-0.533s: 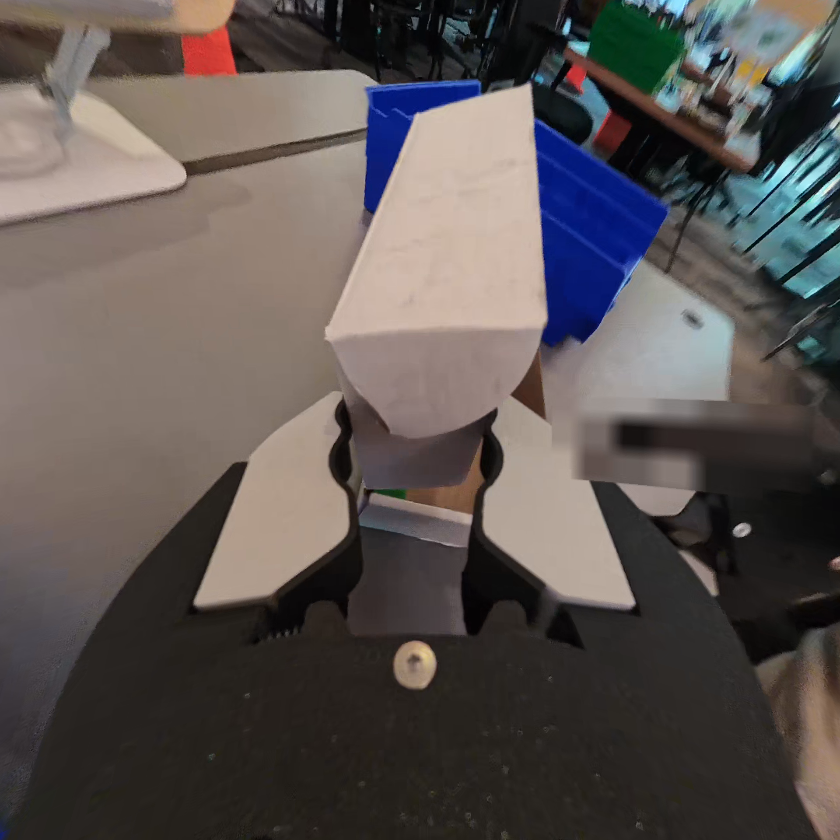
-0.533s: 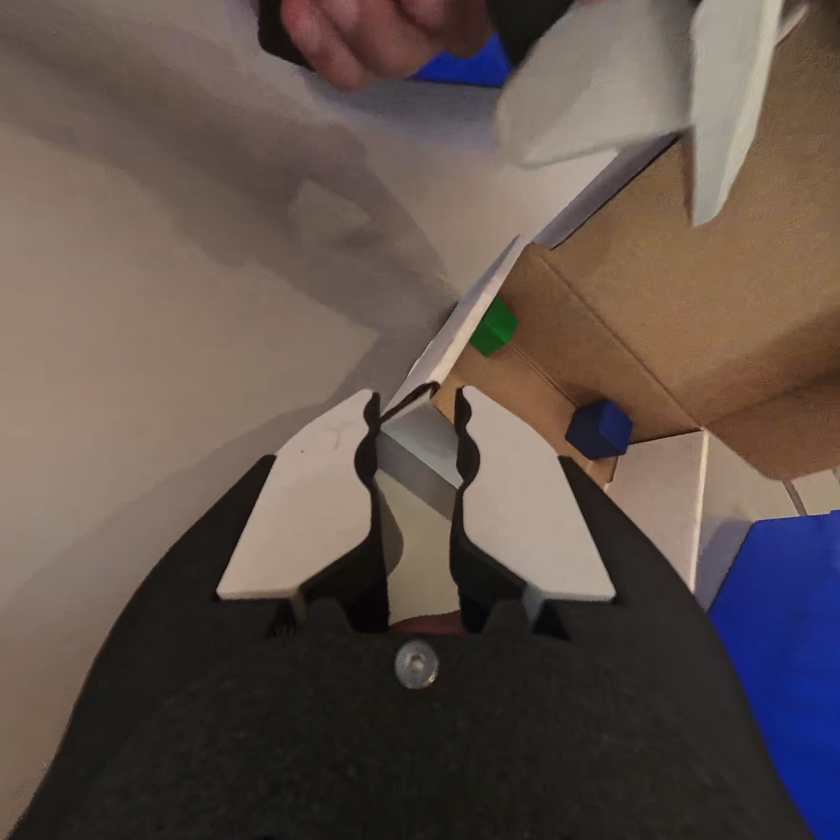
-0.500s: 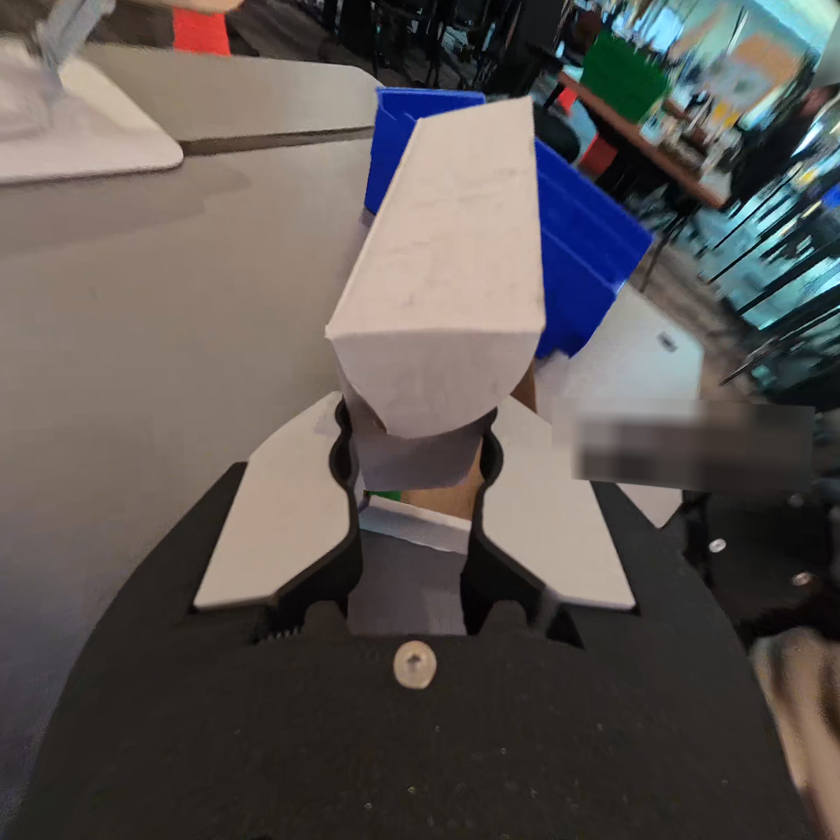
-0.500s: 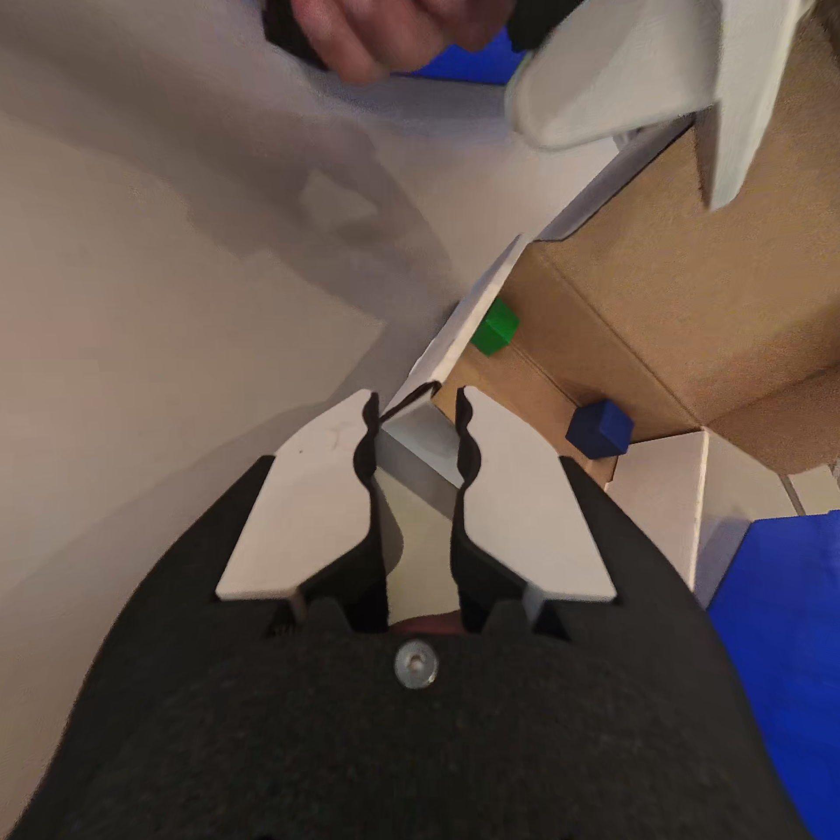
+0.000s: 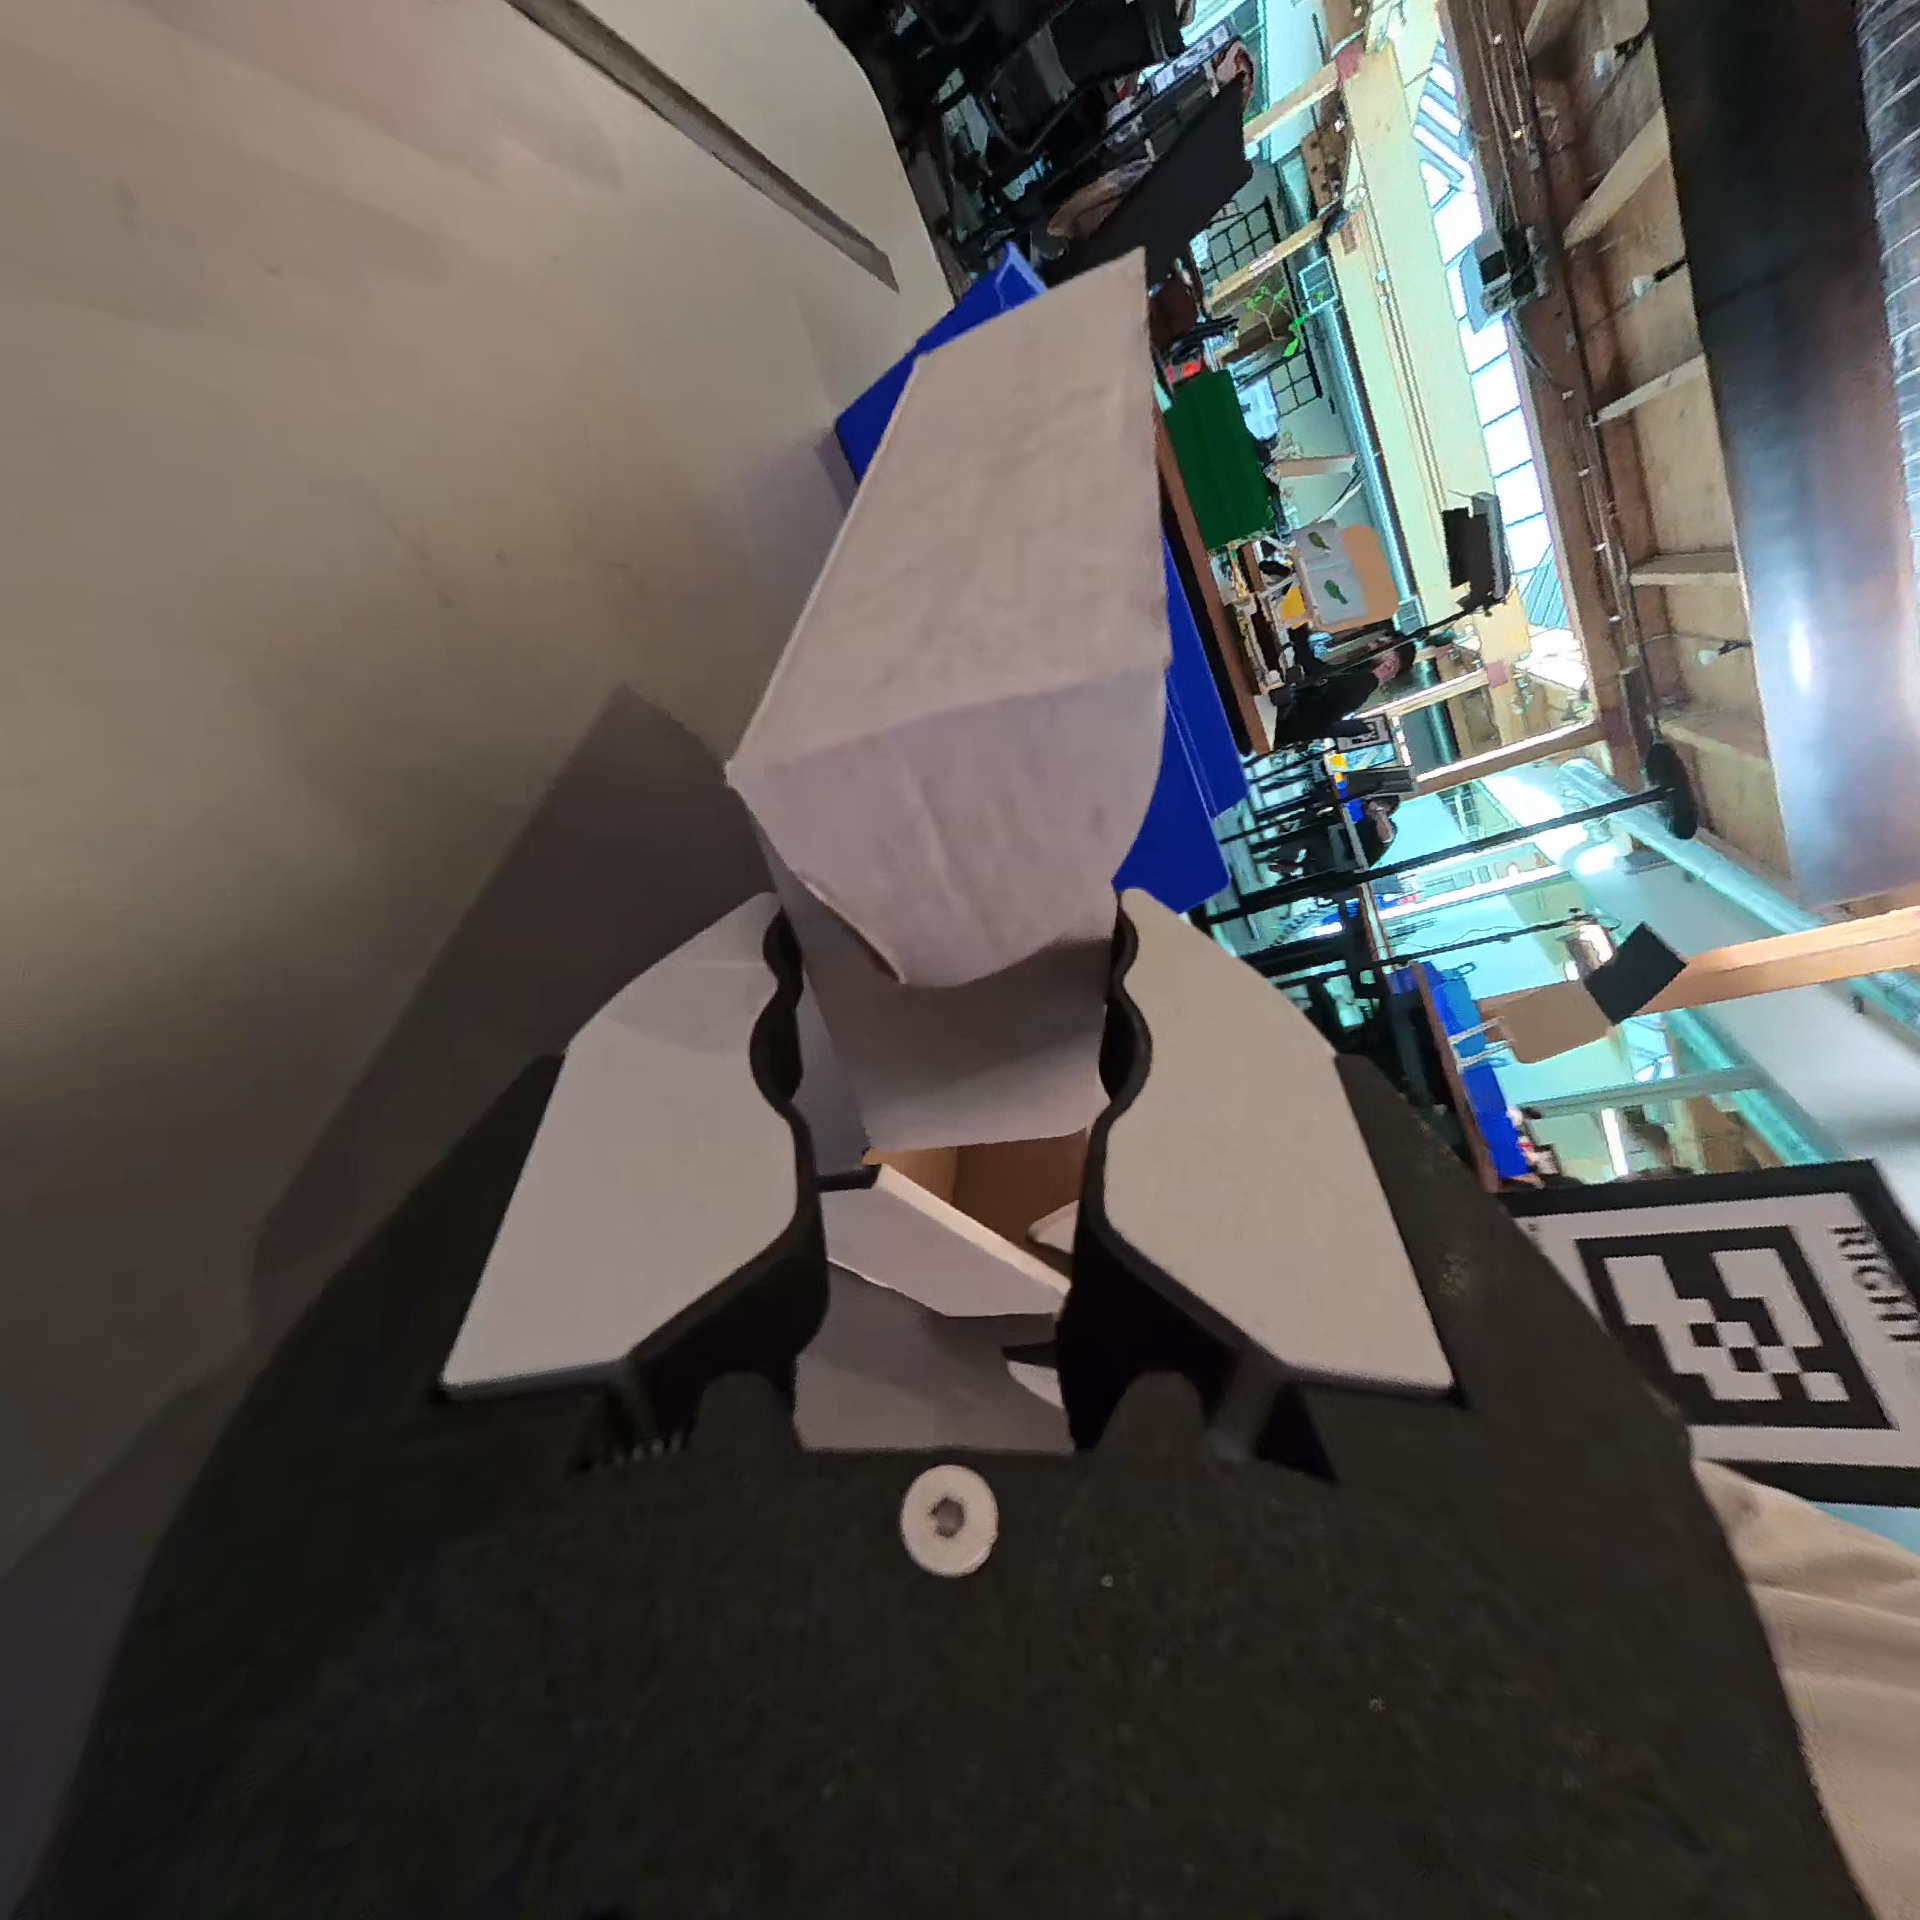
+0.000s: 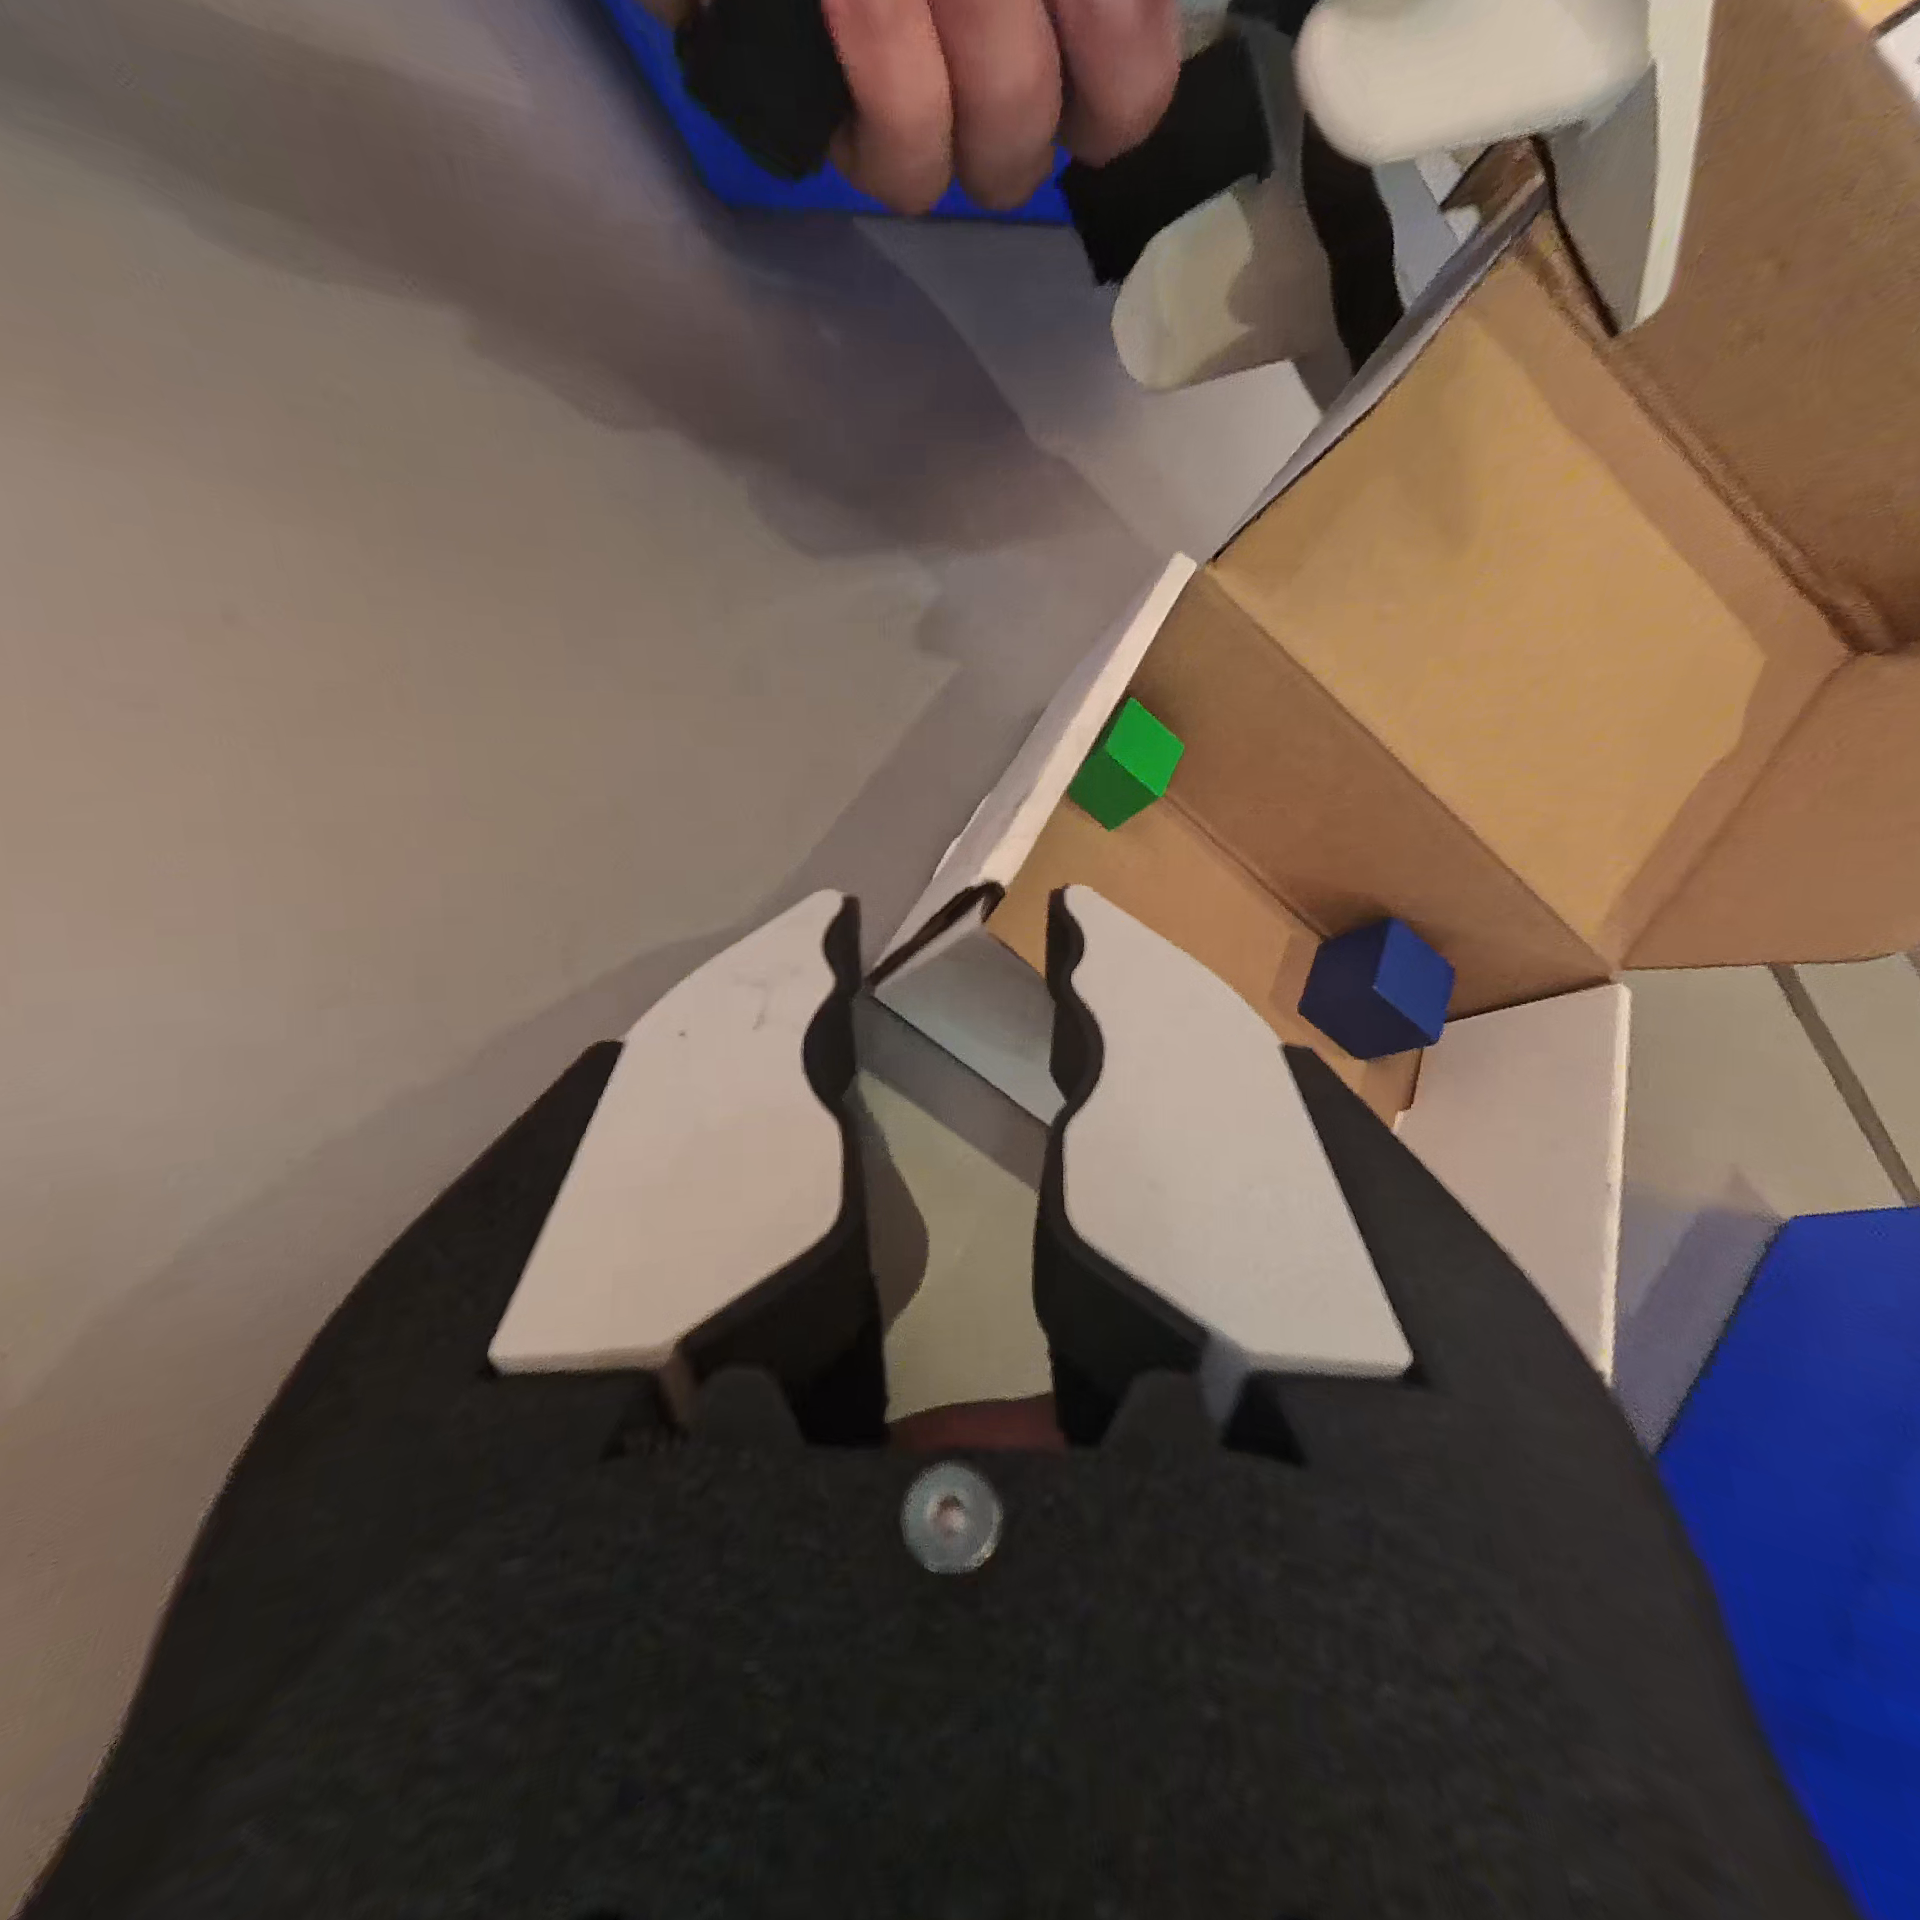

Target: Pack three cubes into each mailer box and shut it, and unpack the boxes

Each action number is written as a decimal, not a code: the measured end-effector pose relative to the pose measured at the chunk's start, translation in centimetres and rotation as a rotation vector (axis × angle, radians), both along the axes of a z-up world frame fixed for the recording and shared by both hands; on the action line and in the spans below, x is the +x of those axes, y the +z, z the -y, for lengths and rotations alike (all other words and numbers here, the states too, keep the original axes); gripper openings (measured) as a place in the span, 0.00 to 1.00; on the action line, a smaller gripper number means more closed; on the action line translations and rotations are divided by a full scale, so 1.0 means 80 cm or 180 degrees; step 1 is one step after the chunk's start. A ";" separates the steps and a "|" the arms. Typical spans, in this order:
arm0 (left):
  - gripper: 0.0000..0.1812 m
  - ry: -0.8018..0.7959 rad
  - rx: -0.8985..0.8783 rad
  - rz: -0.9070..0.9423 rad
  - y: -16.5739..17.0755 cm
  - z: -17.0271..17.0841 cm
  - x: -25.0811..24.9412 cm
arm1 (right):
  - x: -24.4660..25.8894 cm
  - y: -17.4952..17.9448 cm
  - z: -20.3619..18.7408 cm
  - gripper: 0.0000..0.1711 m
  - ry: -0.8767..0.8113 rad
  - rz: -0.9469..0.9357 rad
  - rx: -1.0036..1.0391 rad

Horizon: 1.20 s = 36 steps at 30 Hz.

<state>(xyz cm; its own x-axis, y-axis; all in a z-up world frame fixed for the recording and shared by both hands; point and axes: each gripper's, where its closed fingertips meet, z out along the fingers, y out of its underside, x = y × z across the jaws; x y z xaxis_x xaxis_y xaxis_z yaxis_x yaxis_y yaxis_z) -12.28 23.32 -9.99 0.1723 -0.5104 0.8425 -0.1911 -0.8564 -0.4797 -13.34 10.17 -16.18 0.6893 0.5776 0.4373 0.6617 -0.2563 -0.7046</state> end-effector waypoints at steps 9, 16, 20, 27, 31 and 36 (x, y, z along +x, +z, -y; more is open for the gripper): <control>0.47 0.0322 0.1580 -0.0304 0.062 0.040 -0.049 | 0.107 0.057 -0.009 0.35 -0.0555 -0.0993 -0.0052; 0.41 -0.0635 0.3153 -0.1113 -0.007 0.171 -0.036 | 0.093 -0.003 -0.010 0.35 -0.0440 -0.0496 -0.0209; 0.42 -0.0473 0.3436 -0.1522 -0.048 0.169 -0.019 | 0.076 0.008 -0.004 0.30 -0.0348 -0.0531 -0.0180; 0.36 0.0161 0.3558 -0.1637 -0.040 0.110 -0.030 | 0.097 0.017 0.004 0.28 -0.0493 -0.0598 -0.0046; 0.37 0.0314 0.3385 -0.1567 -0.039 0.077 -0.032 | 0.105 0.017 -0.003 0.24 -0.0569 -0.0452 -0.0019; 0.36 -0.0090 0.3122 -0.1517 -0.073 0.081 -0.025 | 0.112 0.016 -0.014 0.25 -0.0591 -0.0548 0.0015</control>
